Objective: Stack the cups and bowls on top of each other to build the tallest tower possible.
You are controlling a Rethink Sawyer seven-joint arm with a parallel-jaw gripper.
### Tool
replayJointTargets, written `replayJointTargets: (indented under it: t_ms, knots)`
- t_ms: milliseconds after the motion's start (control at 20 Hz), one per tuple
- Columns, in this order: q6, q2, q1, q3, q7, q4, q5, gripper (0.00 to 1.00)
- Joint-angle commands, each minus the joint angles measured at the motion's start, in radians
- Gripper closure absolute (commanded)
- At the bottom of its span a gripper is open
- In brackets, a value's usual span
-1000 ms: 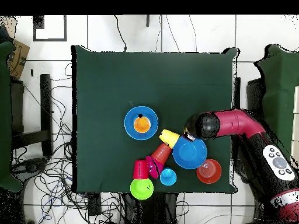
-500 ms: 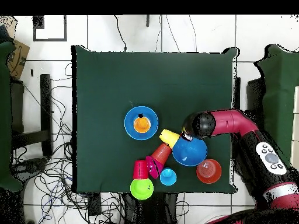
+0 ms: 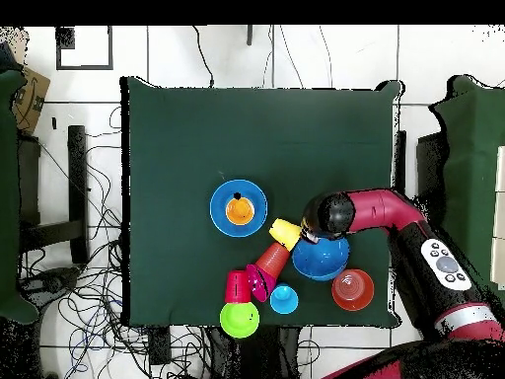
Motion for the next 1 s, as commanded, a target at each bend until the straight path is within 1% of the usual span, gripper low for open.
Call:
replayJointTargets:
  t_ms: [50, 250, 550, 800, 1000]
  knots:
    - [-0.046, -0.033, 0.047, -0.049, -0.027, 0.012, -0.068, 0.00]
    - [-0.035, -0.124, 0.056, -0.025, -0.006, 0.065, -0.028, 0.00]
    - [0.000, -0.209, 0.079, -0.016, 0.010, 0.098, 0.005, 0.00]
    - [0.000, -0.220, 0.093, -0.032, 0.015, 0.092, 0.001, 0.00]
    - [0.006, -0.227, 0.101, -0.056, 0.030, 0.123, -0.006, 0.00]
